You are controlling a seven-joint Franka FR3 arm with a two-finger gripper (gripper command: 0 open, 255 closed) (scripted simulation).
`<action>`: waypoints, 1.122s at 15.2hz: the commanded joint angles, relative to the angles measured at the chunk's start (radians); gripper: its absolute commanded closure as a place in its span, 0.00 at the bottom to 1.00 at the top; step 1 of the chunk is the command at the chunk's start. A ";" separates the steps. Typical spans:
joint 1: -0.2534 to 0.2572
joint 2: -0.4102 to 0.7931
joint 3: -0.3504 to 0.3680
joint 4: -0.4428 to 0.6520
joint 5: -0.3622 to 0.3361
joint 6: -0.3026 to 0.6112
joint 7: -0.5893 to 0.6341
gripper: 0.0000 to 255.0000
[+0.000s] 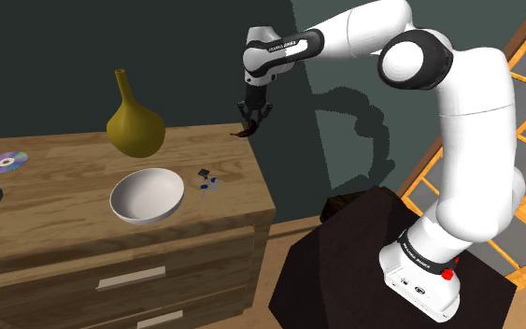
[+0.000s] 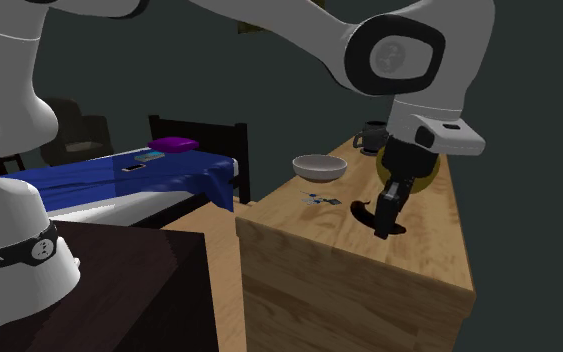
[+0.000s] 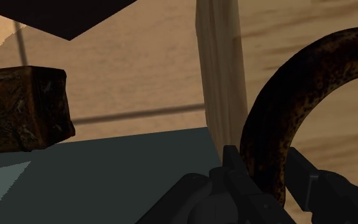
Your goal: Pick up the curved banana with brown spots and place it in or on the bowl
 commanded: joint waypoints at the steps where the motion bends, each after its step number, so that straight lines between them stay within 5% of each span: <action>1: -0.001 -0.012 0.001 0.009 0.001 -0.022 0.000 1.00; 9: -0.001 -0.046 0.004 0.063 0.005 -0.109 0.003 1.00; 17: 0.114 -0.071 0.043 0.012 0.001 -0.074 0.156 1.00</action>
